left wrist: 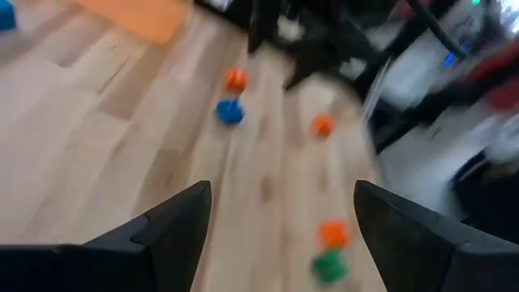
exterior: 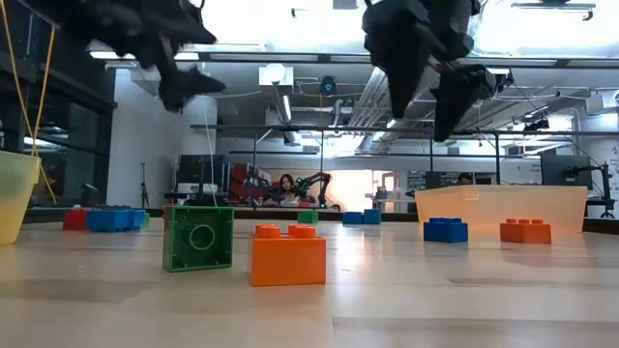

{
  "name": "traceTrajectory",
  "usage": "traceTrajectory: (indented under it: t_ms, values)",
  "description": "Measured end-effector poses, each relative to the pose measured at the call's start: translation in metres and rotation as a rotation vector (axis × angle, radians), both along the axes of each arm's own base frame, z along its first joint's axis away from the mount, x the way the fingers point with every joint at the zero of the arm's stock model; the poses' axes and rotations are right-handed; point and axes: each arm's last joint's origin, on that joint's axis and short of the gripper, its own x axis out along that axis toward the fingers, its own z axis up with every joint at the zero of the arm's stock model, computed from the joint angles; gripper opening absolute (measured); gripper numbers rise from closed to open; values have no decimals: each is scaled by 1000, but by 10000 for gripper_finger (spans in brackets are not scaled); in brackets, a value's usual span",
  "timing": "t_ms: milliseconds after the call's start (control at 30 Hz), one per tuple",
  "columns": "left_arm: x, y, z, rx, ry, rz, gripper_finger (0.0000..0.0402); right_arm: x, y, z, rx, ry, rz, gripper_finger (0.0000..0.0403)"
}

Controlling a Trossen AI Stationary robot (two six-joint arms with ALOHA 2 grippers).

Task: Sort blocks by size
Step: Put the small blue game piece into the orange bin

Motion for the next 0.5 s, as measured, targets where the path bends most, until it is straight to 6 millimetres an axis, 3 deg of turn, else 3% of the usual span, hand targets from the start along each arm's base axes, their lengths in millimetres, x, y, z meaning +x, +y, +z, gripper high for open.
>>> traceTrajectory:
  t_ms: [167, 300, 500]
  values:
    - [-4, 15, -17, -169, -154, 31, 289, -4, 1, -17, 55, 65, -80, 362]
    - [-6, 20, -14, -133, -188, 58, 289, -5, -1, -41, 56, 104, -31, 362]
    - [-7, 29, -12, -87, -205, 146, 289, -9, -5, -55, -6, 103, 59, 362]
